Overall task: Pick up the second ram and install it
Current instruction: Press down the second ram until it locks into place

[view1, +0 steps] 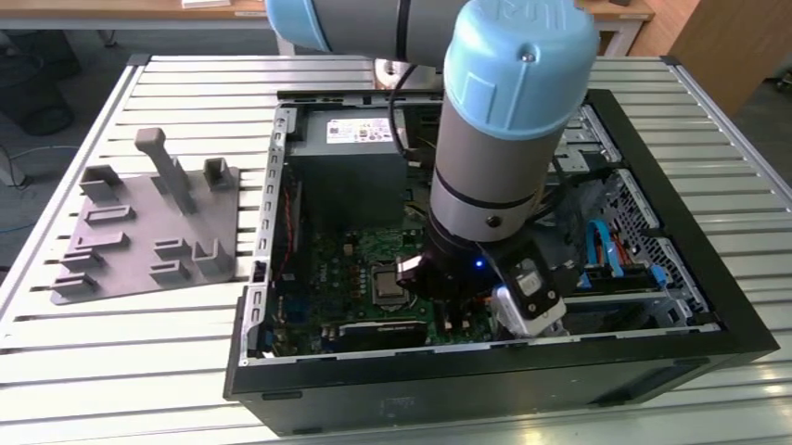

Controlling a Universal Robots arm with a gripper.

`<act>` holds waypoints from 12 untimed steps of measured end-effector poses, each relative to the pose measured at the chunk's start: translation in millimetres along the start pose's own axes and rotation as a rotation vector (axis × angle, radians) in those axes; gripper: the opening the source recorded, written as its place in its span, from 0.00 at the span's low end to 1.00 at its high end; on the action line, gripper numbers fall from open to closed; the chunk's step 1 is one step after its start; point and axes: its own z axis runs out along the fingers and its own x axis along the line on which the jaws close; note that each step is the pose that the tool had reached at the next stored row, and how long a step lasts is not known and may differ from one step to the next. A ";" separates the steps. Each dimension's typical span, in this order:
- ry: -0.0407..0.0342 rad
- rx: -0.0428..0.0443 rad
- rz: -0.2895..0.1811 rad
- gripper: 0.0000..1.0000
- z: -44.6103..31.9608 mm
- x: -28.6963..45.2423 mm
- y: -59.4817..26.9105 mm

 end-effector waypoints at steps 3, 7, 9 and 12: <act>-0.0009 0.0005 0.000 0.10 -13.2 -0.1 0.0; -0.0010 0.0008 0.000 0.10 -16.5 0.1 3.6; -0.0010 0.0008 0.000 0.10 -16.5 0.3 10.2; -0.0011 0.0018 0.000 0.10 -16.5 0.8 23.6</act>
